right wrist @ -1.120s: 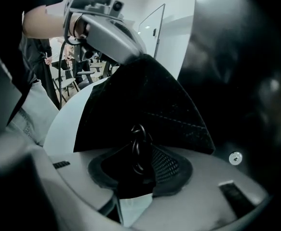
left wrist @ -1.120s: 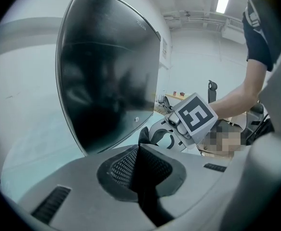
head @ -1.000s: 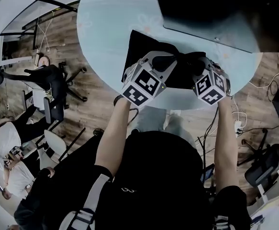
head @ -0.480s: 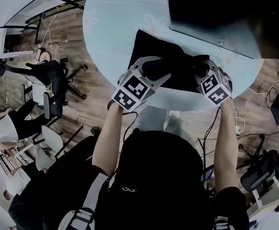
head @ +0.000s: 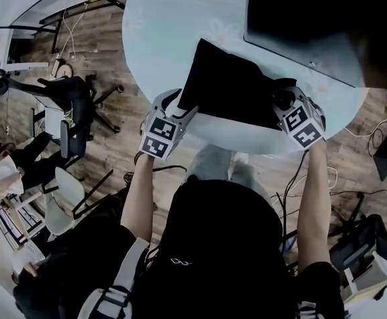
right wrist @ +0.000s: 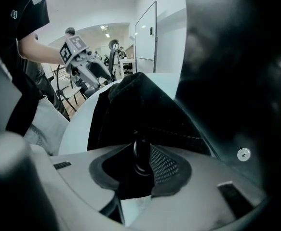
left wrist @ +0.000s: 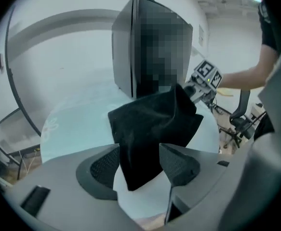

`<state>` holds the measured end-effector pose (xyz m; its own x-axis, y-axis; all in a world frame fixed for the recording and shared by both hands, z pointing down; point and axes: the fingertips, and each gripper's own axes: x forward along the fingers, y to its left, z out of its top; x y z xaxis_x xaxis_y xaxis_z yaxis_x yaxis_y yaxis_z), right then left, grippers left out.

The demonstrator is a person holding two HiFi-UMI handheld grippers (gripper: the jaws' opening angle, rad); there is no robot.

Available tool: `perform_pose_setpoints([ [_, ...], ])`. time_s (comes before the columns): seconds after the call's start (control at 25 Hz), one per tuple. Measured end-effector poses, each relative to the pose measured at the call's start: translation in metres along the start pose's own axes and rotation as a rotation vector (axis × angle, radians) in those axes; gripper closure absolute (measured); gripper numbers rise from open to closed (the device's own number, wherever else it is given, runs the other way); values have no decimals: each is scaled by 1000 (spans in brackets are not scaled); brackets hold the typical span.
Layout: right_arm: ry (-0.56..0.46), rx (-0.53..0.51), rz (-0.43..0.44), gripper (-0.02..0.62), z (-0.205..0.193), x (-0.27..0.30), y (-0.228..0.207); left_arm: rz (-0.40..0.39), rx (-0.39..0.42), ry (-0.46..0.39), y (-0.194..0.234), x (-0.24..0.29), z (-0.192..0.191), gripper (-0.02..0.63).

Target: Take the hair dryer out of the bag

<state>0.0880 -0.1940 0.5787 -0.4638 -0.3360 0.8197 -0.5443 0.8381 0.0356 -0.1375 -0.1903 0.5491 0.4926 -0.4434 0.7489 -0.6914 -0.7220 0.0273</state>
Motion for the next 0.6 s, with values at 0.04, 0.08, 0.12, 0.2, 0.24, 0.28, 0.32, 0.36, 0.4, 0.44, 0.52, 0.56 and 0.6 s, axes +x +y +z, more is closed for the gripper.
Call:
perform_pose_setpoints([
  [0.04, 5, -7, 0, 474, 0, 0, 1, 17, 4, 29, 5, 0, -12, 334],
  [0.08, 11, -14, 1, 474, 0, 0, 1, 22, -12, 48, 8, 1, -21, 333],
  [0.12, 16, -18, 3, 474, 0, -1, 1, 18, -37, 61, 10, 3, -28, 334],
  [0.2, 21, -15, 10, 474, 1, -3, 2, 5, -84, 79, 12, 8, -40, 333],
  [0.24, 20, -11, 14, 474, 2, -4, 2, 0, -100, 86, 13, 10, -44, 333],
  [0.28, 18, -5, 18, 474, 4, -5, 3, -2, -112, 89, 15, 12, -47, 333],
  [0.32, 15, 1, 22, 474, 5, -5, 4, -4, -121, 90, 16, 14, -49, 334],
  [0.36, 14, 8, 26, 474, 7, -6, 5, -4, -125, 91, 17, 16, -50, 335],
  [0.4, 13, 14, 31, 474, 7, -8, 6, -6, -125, 95, 17, 18, -51, 341],
  [0.44, 12, 19, 35, 474, 8, -10, 7, -7, -120, 101, 16, 20, -51, 341],
  [0.52, 11, 26, 40, 476, 11, -13, 8, -11, -101, 108, 15, 24, -50, 365],
  [0.56, 10, 29, 41, 476, 13, -14, 9, -13, -88, 109, 15, 27, -49, 372],
  [0.6, 10, 31, 42, 476, 16, -14, 9, -14, -74, 112, 16, 29, -49, 383],
])
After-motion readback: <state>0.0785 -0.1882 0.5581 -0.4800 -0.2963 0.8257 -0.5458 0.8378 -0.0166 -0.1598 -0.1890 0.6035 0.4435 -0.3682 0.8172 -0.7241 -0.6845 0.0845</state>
